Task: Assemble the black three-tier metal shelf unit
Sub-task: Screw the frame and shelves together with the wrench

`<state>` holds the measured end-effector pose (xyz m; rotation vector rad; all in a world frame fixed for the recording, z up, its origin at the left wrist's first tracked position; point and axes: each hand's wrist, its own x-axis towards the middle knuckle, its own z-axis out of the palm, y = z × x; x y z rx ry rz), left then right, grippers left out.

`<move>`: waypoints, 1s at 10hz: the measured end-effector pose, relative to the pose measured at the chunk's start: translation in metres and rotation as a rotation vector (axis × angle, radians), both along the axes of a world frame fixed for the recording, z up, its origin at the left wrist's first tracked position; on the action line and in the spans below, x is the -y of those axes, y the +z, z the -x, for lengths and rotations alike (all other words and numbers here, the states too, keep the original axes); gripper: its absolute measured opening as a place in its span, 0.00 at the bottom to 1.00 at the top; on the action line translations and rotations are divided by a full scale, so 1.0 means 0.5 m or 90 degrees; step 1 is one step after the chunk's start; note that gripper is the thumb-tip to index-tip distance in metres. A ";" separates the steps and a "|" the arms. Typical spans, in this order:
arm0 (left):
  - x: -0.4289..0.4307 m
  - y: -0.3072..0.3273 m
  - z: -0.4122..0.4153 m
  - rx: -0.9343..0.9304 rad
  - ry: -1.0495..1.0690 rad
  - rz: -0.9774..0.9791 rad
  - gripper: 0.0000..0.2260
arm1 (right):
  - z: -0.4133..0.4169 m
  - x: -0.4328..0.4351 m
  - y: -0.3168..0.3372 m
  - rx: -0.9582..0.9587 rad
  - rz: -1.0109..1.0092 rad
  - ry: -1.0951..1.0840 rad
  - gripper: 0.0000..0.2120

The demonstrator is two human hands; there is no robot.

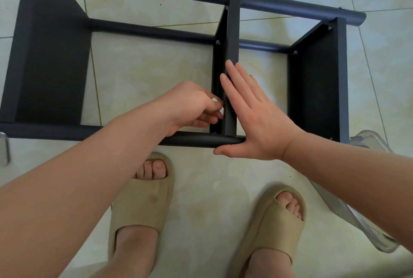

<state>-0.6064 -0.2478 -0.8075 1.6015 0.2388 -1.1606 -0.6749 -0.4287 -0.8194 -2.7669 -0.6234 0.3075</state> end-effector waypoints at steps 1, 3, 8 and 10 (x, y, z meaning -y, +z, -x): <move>-0.003 0.002 0.000 -0.032 0.019 0.008 0.04 | 0.000 0.001 0.000 0.001 -0.001 0.000 0.59; -0.005 0.000 -0.002 -0.044 0.001 0.013 0.05 | 0.000 0.000 0.000 0.002 0.006 0.002 0.59; -0.017 -0.005 -0.011 -0.028 -0.070 0.010 0.05 | 0.000 -0.001 0.003 -0.001 0.012 0.000 0.59; -0.033 -0.002 -0.015 -0.016 -0.124 0.012 0.04 | 0.000 -0.001 0.002 -0.003 0.014 0.000 0.59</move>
